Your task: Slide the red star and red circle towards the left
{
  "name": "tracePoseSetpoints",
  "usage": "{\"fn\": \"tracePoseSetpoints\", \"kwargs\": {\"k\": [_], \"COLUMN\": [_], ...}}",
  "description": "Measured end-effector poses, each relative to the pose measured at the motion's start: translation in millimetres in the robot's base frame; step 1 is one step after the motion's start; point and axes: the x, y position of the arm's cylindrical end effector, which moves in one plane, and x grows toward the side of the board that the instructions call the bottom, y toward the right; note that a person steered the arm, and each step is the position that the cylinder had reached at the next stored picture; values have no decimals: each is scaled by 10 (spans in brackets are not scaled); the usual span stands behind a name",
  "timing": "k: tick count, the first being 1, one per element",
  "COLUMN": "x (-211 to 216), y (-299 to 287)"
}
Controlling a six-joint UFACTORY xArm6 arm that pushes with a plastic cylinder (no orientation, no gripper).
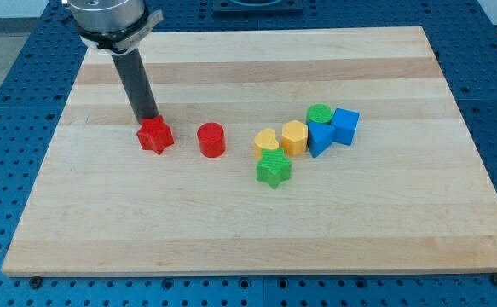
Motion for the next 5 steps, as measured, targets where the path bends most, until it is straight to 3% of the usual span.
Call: {"fn": "tracePoseSetpoints", "kwargs": {"k": [2,5], "x": [-13,334], "y": [1155,1064]}}
